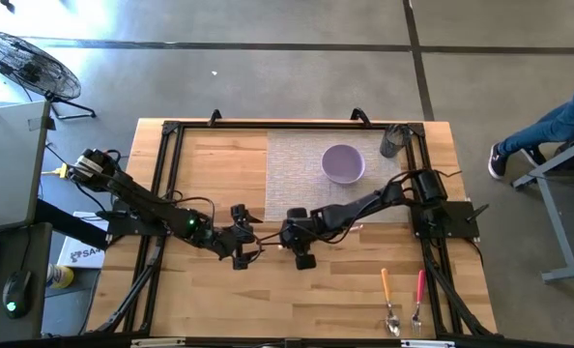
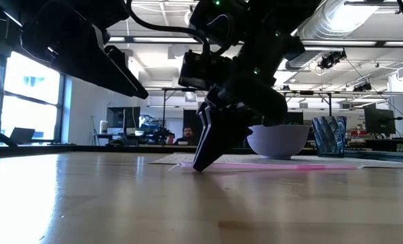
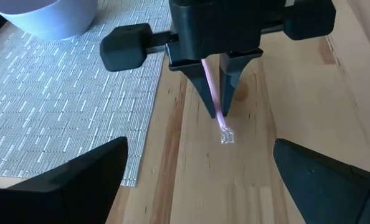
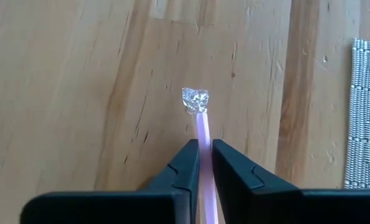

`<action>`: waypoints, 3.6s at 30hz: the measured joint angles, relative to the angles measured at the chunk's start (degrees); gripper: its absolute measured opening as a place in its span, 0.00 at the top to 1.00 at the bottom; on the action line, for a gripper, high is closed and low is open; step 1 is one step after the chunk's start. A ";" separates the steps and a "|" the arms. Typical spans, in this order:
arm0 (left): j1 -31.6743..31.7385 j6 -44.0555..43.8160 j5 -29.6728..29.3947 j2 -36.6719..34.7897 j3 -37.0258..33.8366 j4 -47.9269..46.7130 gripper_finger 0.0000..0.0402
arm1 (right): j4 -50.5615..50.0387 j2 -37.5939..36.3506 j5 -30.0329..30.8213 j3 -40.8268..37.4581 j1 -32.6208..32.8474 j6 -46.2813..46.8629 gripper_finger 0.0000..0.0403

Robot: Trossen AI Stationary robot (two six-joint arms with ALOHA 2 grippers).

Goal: Pick & Place Utensil
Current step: Put the pink straw into the blue cup, then put the yellow spoon into the violet bowl

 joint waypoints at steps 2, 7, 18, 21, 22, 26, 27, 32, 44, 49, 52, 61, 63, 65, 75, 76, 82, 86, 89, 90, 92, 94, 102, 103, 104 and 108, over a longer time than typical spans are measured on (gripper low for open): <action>-0.01 0.00 0.02 0.00 0.00 -0.06 0.01 | -0.26 0.00 -0.07 0.00 -0.13 0.02 0.92; 0.00 0.00 0.04 0.00 0.00 -0.04 0.01 | -0.42 0.00 0.22 0.03 -0.14 0.02 0.95; -0.01 0.00 0.20 0.00 0.02 -0.02 0.01 | -1.50 -7.56 10.00 1.24 0.34 -0.26 1.00; -0.01 0.00 0.22 0.04 0.02 0.01 0.01 | -1.96 -14.06 13.10 -1.15 0.38 -0.41 1.00; 0.01 0.00 0.22 0.02 0.02 0.01 0.01 | -1.07 -16.68 14.92 -2.52 0.38 -0.44 1.00; 0.00 0.00 0.25 0.04 0.04 0.01 0.01 | 7.90 -29.43 24.09 -11.87 0.29 -0.46 1.00; 0.01 0.00 0.37 0.04 0.04 0.01 0.01 | 11.08 -32.73 26.86 -15.15 -0.03 -0.81 1.00; 0.00 0.00 2.54 0.04 0.04 0.01 0.01 | 32.56 -48.78 43.61 -31.28 -2.47 -8.46 1.00; 0.01 0.00 5.31 0.04 0.04 -0.04 0.01 | 84.77 -66.75 48.94 -51.11 -23.01 -39.85 1.00; -0.01 0.00 5.35 0.04 0.04 -0.02 0.01 | 88.69 -66.74 38.30 -51.35 -35.15 -35.84 1.00; 0.01 0.00 5.35 0.04 0.04 -0.04 0.01 | 87.27 -66.66 38.47 -51.34 -40.45 -34.99 1.00; -0.01 0.00 5.33 0.04 0.04 -0.02 0.01 | 77.37 -63.48 34.54 -51.35 -48.64 -24.63 1.00; 0.00 0.00 5.33 0.04 0.04 -0.02 0.01 | 76.85 -62.09 34.70 -51.36 -49.38 -23.96 1.00; 0.00 0.00 5.32 0.04 0.04 -0.02 0.01 | 76.86 -60.91 34.77 -51.35 -49.60 -24.38 1.00; 0.00 0.00 5.31 0.04 0.04 -0.02 0.01 | 71.68 -59.89 41.41 -51.34 -49.54 -23.03 0.96; 0.01 0.00 5.31 0.04 0.04 -0.03 0.01 | 70.07 -59.89 42.45 -51.34 -49.54 -23.40 0.95; -0.01 0.00 5.29 0.04 0.04 -0.02 0.01 | 59.91 -59.90 44.28 -51.34 -49.54 -23.23 0.83; -0.01 0.00 5.29 0.04 0.04 -0.02 0.01 | 56.53 -60.47 45.23 -51.34 -49.18 -20.07 0.72; -0.01 0.00 5.29 0.04 0.04 -0.02 0.01 | 55.66 -61.65 51.34 -50.93 -47.04 -19.39 0.64; -0.01 0.00 5.29 0.04 0.04 -0.02 0.01 | 54.69 -62.14 54.19 -50.31 -45.90 -19.42 0.62; 0.01 0.00 5.29 0.04 0.04 -0.02 0.01 | 51.91 -63.24 59.83 -48.74 -43.19 -19.50 0.57; -0.01 0.01 5.28 0.04 0.04 -0.02 0.01 | 46.77 -64.34 63.29 -46.82 -39.55 -19.52 0.53; 0.00 0.01 5.27 0.03 0.04 -0.02 0.01 | 19.94 -65.55 55.16 -37.23 -21.72 -5.08 0.47; 0.01 0.00 5.27 0.04 0.04 -0.02 0.01 | 17.26 -65.20 52.41 -36.16 -20.05 -1.73 0.47; 0.01 0.00 5.27 0.04 0.04 -0.02 0.01 | 14.86 -64.69 49.88 -35.08 -18.64 1.26 0.47; 0.00 0.00 5.27 0.04 0.04 -0.02 0.01 | 6.32 -60.11 43.06 -31.52 -13.78 10.02 0.48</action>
